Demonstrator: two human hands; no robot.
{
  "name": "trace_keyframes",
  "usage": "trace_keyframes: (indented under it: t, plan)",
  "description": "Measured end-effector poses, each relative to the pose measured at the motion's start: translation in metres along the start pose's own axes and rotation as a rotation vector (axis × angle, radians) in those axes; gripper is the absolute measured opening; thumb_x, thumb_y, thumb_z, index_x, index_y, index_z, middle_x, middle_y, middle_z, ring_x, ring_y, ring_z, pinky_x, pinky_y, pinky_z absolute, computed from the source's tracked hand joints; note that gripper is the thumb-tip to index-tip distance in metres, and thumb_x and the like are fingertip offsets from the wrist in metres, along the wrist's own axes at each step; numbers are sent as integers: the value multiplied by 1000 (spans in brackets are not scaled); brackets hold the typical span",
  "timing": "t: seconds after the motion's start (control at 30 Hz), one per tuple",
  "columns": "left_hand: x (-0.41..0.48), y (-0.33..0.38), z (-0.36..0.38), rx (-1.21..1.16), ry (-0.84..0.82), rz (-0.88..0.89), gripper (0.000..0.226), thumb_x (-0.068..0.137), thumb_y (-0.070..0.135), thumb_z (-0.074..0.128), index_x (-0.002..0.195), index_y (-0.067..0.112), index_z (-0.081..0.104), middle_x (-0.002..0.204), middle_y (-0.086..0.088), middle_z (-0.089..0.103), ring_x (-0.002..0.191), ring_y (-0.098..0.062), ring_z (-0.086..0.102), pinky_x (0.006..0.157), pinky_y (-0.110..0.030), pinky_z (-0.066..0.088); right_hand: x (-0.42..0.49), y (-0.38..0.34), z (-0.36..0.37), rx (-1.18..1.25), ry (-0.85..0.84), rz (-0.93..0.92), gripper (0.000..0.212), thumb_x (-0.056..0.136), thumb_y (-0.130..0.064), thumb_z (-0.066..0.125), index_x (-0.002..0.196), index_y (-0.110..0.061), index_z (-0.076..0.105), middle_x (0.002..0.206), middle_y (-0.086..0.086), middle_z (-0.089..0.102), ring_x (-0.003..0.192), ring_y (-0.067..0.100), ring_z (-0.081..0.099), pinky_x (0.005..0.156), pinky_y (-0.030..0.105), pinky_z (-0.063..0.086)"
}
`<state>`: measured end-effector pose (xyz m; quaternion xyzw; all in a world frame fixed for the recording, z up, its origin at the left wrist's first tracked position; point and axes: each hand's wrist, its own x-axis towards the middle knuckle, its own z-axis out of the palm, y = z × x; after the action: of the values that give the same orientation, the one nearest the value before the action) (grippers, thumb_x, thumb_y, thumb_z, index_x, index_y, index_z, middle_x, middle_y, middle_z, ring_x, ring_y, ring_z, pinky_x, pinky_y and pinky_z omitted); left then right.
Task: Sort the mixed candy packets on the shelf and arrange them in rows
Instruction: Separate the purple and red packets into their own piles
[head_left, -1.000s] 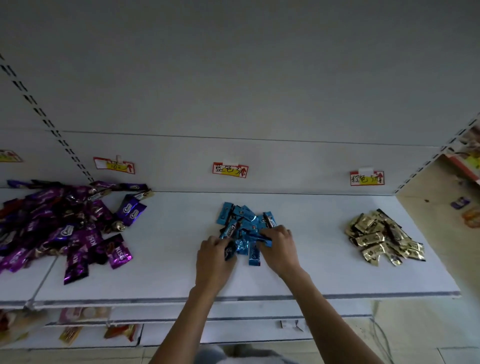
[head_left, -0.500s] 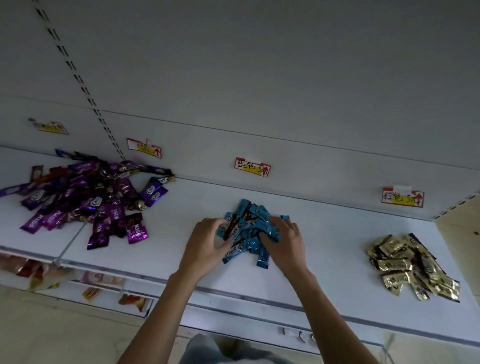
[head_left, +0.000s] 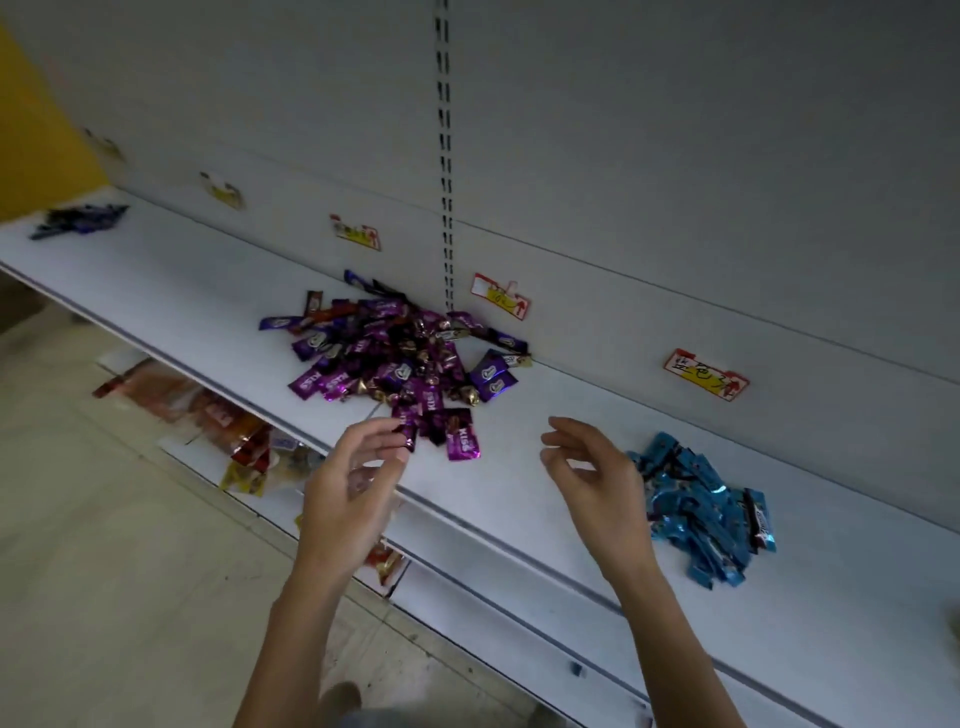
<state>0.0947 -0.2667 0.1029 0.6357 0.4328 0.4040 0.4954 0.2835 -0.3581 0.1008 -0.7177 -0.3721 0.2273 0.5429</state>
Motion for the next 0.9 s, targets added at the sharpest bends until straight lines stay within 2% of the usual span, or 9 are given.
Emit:
trace_keyframes:
  t: [0.2,0.33,0.43,0.63,0.8,0.9]
  plan:
    - [22,-24,-113,10,31,-31,26,86,8,60,104,26,62,100,7,66,92,0,61,75,-9,46,-16,-30,97,70,23,24,25,87,-9,61,105,-26,63,94,-11,67,85,-2,61,70,11,47]
    - [48,-40,-175,45,25,-13,26,87,8,60,104,27,62,97,10,67,94,2,60,75,-7,44,-22,-37,156,70,38,54,27,86,-9,62,109,-24,62,97,-11,67,86,-2,60,70,11,48]
    - [64,-44,-203,65,-22,-25,27,87,8,60,103,30,61,97,12,67,92,4,60,78,-13,42,-27,-46,183,77,91,91,28,86,-7,62,108,-24,62,97,-8,67,86,-2,61,70,9,47]
    - [96,-49,-213,9,-94,-20,28,87,6,59,100,30,61,96,12,67,92,3,60,77,-16,46,-18,-56,208,45,141,105,28,86,-8,63,103,-30,60,96,-7,67,87,-1,61,68,8,47]
    - [129,-59,-195,-4,-149,-20,25,87,7,59,99,29,61,100,10,65,94,0,59,80,-19,44,7,-52,214,19,202,105,26,86,-7,63,107,-21,62,94,-7,68,85,0,61,68,7,47]
    - [153,-70,-180,28,-184,-16,25,88,6,58,97,30,61,100,10,64,93,3,58,76,-15,44,30,-46,218,8,220,152,27,86,-7,61,110,-19,63,98,-6,67,84,-3,61,68,5,45]
